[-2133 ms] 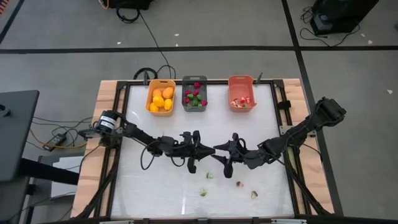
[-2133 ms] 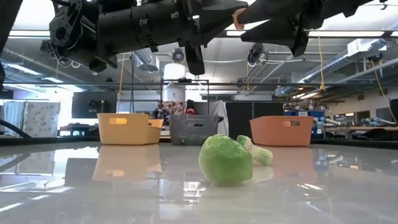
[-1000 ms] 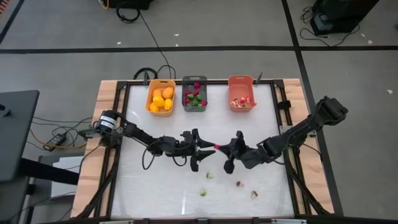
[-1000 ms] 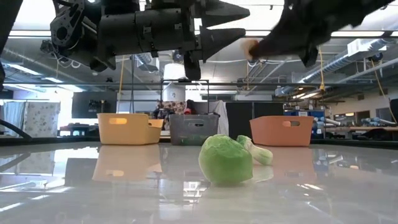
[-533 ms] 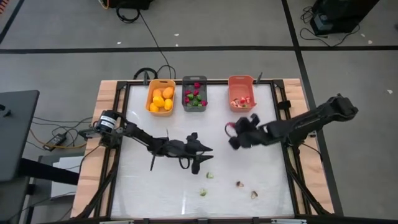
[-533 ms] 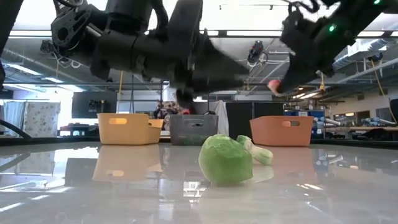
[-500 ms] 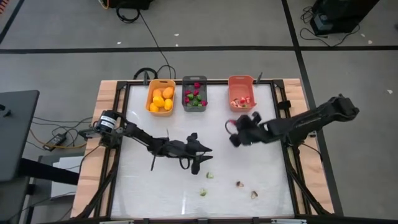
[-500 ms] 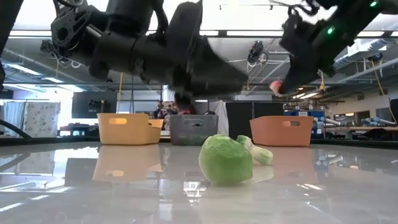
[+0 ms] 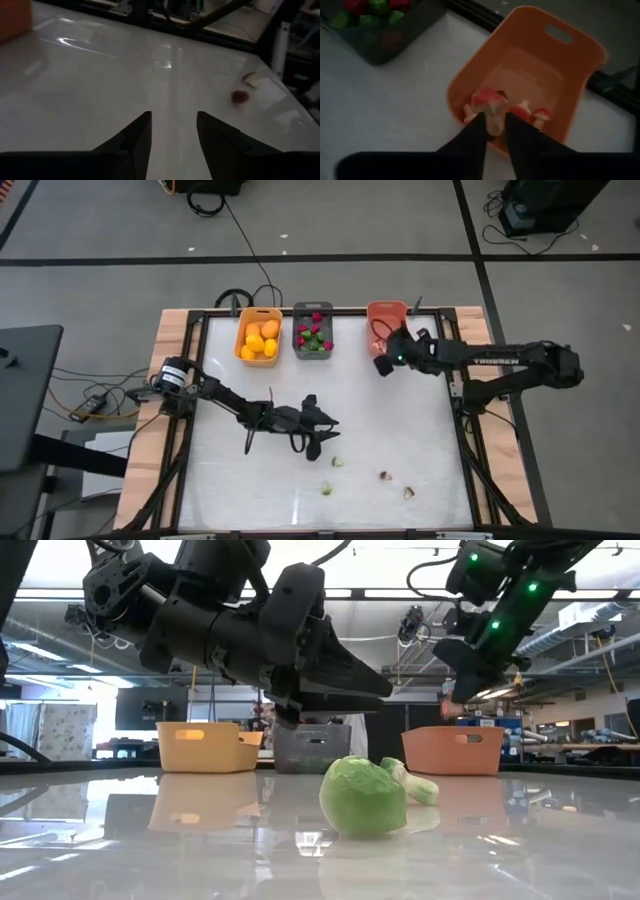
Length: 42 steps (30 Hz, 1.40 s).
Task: Sort produce into baskets
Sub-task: Put the red mushroom into the orange bin, then put the green mushroom into the orange bin
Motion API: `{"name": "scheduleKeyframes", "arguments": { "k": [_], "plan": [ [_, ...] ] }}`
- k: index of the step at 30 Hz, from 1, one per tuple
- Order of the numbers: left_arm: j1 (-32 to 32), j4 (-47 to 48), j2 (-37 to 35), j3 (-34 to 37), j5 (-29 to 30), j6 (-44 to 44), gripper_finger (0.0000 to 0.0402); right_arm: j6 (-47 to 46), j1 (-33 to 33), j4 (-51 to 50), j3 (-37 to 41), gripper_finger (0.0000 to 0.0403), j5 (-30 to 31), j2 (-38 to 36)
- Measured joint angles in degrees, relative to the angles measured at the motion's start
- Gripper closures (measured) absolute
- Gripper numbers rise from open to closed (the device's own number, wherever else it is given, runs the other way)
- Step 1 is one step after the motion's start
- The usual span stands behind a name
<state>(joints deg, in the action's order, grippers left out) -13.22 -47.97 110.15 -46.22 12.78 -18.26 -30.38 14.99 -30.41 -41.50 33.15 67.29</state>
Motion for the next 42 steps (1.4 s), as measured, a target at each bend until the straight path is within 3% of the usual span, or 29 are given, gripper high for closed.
{"name": "scheduleKeyframes", "arguments": {
  "k": [4, 9, 13, 16, 18, 21, 23, 28, 34, 42],
  "plan": [
    [0.0, 0.3, 0.0, 0.0, -2.5, 0.0, 0.0238, 0.6, 2.0, 2.5, 0.0, 0.0261, -5.4, 0.0],
    [0.0, 0.5, 0.0, 0.0, -7.8, 1.6, 0.0238, 0.3, 1.5, 4.2, 0.0, 0.0202, -7.4, 0.0],
    [-0.3, 0.5, 0.0, 0.0, -18.1, 6.7, 0.0239, -0.1, -2.7, 5.4, 0.0, 0.0183, -12.5, 0.1],
    [-2.0, 1.8, 0.0, 0.0, -24.7, 15.7, 0.0239, -1.1, -8.5, 8.3, 0.0, 0.0183, -11.0, 0.1],
    [-3.6, 3.0, 0.0, 0.0, -22.6, 20.7, 0.0239, -1.3, -12.8, 12.3, 0.0, 0.0186, -9.4, 0.1],
    [-5.1, 3.4, 0.1, 0.0, -13.7, 24.2, 0.0239, -1.3, -18.2, 18.0, 0.0, 0.0189, -8.5, 0.1],
    [-5.4, 3.3, 0.3, 0.0, -10.9, 25.6, 0.0239, -1.3, -21.0, 21.0, 0.0, 0.0190, -8.3, 0.1],
    [-5.6, 2.1, 1.2, -0.1, -10.6, 25.7, 0.0239, -2.8, -26.3, 23.6, 0.0, 0.0190, -6.9, 0.1],
    [-5.5, -6.0, 8.0, -0.9, -13.7, 25.7, 0.0239, -4.9, -30.7, 23.6, 0.0, 0.0190, -3.1, 1.3],
    [-5.0, -3.5, 11.2, -4.8, -13.7, 24.8, 0.0240, -6.1, -32.8, 26.5, 0.0, 0.0190, -2.6, 7.2]
  ]
}}
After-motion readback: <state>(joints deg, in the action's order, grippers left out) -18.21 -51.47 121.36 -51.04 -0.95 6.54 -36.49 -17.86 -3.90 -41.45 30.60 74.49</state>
